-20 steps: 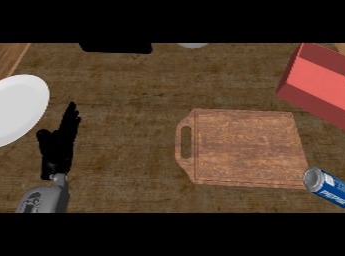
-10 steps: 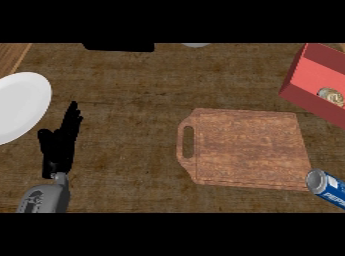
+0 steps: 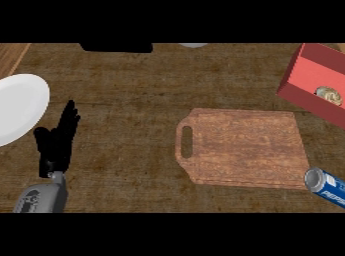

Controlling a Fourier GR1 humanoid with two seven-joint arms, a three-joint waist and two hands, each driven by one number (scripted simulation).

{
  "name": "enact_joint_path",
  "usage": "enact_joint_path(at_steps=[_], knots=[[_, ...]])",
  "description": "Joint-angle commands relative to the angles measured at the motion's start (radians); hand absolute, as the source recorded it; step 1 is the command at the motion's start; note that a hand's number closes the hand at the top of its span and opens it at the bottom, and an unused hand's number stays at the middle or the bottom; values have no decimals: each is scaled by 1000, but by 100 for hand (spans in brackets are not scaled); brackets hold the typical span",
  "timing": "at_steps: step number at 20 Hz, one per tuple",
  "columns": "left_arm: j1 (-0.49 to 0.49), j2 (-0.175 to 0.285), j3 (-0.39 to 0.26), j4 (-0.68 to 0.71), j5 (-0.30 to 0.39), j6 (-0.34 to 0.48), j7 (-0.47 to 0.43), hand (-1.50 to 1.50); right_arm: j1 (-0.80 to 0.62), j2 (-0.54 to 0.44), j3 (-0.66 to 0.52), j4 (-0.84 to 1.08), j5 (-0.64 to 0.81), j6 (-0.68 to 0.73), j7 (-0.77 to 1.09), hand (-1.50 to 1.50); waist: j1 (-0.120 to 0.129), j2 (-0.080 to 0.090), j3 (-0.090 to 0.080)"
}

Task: Pick the cupcake from the cutting board and place it in the cardboard box

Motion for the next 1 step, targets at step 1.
enact_joint_path(at_steps=[1], knots=[[17,-26,-7,10,-6,16,-33,0,24,-81,-84,54,-84,86,-31,-150,-3,3,0]])
